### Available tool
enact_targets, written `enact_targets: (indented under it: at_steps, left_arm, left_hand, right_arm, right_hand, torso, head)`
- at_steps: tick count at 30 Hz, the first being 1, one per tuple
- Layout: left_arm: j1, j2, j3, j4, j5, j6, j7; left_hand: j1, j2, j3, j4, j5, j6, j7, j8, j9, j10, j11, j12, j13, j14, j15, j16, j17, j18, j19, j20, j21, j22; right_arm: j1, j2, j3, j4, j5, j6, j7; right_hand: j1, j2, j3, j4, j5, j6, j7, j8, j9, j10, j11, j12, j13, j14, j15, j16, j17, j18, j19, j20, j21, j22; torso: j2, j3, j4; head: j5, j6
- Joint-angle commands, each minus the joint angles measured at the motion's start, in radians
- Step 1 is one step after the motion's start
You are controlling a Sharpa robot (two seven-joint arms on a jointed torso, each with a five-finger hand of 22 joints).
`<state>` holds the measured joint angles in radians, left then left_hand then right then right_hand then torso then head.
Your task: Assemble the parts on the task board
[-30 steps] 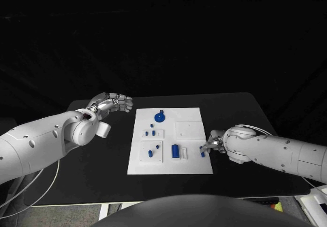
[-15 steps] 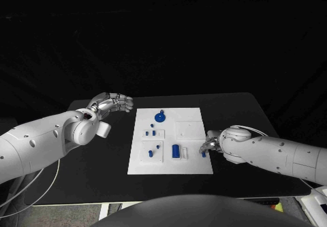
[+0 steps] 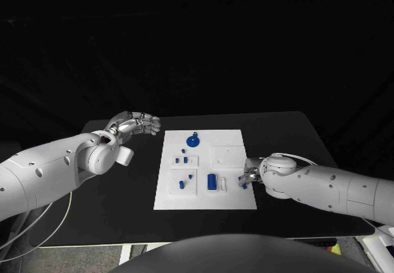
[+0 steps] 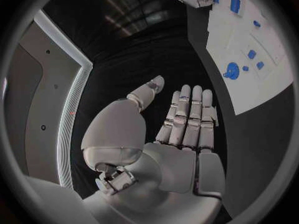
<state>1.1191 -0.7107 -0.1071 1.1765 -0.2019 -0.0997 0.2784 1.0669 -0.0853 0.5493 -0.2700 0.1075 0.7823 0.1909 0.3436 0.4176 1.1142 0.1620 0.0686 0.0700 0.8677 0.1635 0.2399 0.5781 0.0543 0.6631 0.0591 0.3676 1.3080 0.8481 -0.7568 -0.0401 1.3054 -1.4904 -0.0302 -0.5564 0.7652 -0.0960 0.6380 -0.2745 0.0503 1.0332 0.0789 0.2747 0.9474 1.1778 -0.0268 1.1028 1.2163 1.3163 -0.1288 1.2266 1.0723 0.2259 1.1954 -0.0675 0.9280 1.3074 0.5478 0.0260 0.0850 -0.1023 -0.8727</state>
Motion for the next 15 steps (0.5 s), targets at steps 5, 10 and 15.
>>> enact_targets:
  at_steps: [5,10,15]
  left_arm:
    - [0.001,0.003,0.001,0.001,0.001,0.017,0.004]
    - [0.001,0.003,0.001,0.001,0.001,0.017,0.004]
    - [0.001,0.005,0.001,0.001,0.001,0.018,0.004]
  left_hand:
    - [-0.009,0.002,-0.001,0.004,-0.005,-0.008,0.0,0.005,-0.001,-0.005,-0.003,0.004,0.0,0.003,0.002,-0.005,-0.001,0.013,0.003,0.005,-0.006,0.021]
    - [-0.009,0.002,-0.001,0.004,-0.005,-0.008,0.0,0.005,-0.001,-0.005,-0.003,0.004,0.0,0.003,0.002,-0.005,-0.001,0.013,0.003,0.005,-0.006,0.021]
    - [-0.009,0.002,-0.001,0.004,-0.005,-0.009,0.001,0.005,-0.002,-0.005,-0.003,0.003,0.0,0.003,0.002,-0.005,-0.001,0.013,0.003,0.005,-0.006,0.021]
  right_arm:
    - [-0.015,0.019,-0.022,-0.01,-0.116,0.083,-0.029]
    - [-0.016,0.022,-0.022,-0.006,-0.115,0.056,-0.021]
    - [-0.016,0.027,-0.022,-0.012,-0.087,0.072,-0.022]
  right_hand:
    - [0.009,-0.014,0.005,-0.002,-0.001,-0.004,0.008,-0.006,-0.296,-0.007,0.002,-0.014,-0.009,0.0,-0.001,-0.007,0.0,0.036,-0.003,0.007,-0.003,0.017]
    - [0.005,-0.021,0.002,0.003,-0.001,-0.014,0.011,-0.014,-0.298,-0.016,0.006,-0.022,-0.011,-0.001,0.002,-0.012,-0.002,0.036,-0.006,0.01,-0.006,0.016]
    - [0.061,-0.034,0.091,0.03,0.0,-0.045,0.026,-0.041,-0.316,-0.013,0.019,-0.013,-0.002,0.002,0.014,-0.015,-0.004,0.036,-0.002,0.011,-0.011,0.014]
  torso:
    - [0.0,-0.0002,0.0004]
    - [0.0,0.0003,-0.0001]
    - [0.0,-0.0003,0.0003]
  head:
    - [0.001,0.0]
    - [0.001,0.0]
    - [0.002,0.0]
